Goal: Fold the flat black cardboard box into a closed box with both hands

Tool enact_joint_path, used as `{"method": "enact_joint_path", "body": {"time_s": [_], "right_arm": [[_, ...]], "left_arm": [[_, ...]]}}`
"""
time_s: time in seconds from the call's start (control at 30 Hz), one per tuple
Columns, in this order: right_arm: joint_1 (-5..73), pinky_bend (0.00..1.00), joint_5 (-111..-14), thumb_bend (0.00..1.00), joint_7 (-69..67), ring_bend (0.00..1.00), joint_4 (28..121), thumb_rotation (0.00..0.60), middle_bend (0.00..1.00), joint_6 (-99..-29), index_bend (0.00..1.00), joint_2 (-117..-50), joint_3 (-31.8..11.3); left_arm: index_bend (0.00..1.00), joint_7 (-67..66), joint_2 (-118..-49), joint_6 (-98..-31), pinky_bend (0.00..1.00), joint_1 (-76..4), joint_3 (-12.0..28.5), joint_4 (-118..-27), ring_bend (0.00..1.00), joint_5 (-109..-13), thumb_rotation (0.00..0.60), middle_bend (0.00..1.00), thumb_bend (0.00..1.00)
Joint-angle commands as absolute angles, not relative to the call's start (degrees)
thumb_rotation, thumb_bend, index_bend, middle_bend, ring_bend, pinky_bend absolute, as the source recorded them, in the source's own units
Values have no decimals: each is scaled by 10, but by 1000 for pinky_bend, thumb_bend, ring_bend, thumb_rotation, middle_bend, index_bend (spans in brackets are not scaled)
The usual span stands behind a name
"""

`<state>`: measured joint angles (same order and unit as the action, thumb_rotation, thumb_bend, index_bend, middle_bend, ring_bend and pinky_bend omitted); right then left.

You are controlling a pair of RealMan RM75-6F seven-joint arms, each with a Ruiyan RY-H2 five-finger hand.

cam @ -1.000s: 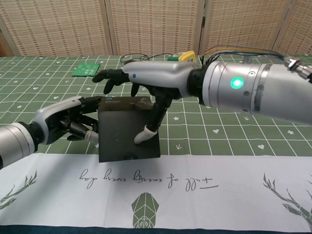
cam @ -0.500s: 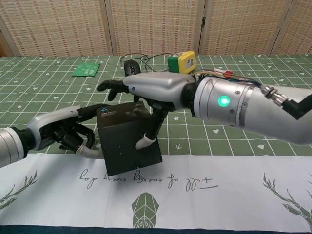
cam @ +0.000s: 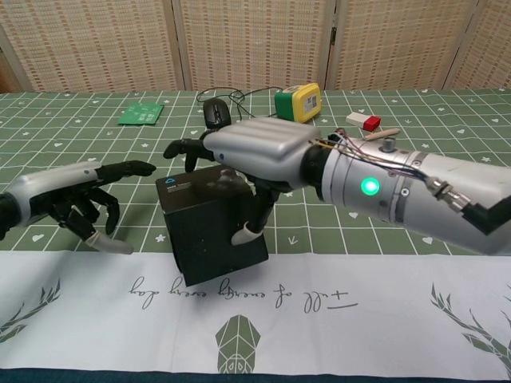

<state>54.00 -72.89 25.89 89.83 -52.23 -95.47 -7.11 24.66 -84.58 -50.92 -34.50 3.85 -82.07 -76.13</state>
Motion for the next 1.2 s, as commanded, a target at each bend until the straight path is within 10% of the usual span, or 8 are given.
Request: {"method": "enact_joint_path", "body": {"time_s": [0.03, 0.93, 1.2], "right_arm": [[536, 238, -742, 142, 272, 137, 882, 600, 217, -538, 129, -969, -66], [522, 438, -831, 286, 298, 328, 750, 600, 430, -595, 447, -1056, -62], [502, 437, -832, 216, 286, 225, 807, 600, 225, -610, 291, -1017, -67]], "left_arm": [[0, 245, -842, -509, 924, -344, 42, -818, 570, -759, 600, 0, 39], [0, 285, -819, -514, 924, -329, 58, -805, 562, -761, 600, 0, 38], [0, 286, -806, -533, 924, -324, 63, -818, 562, -774, 600, 0, 38]]}}
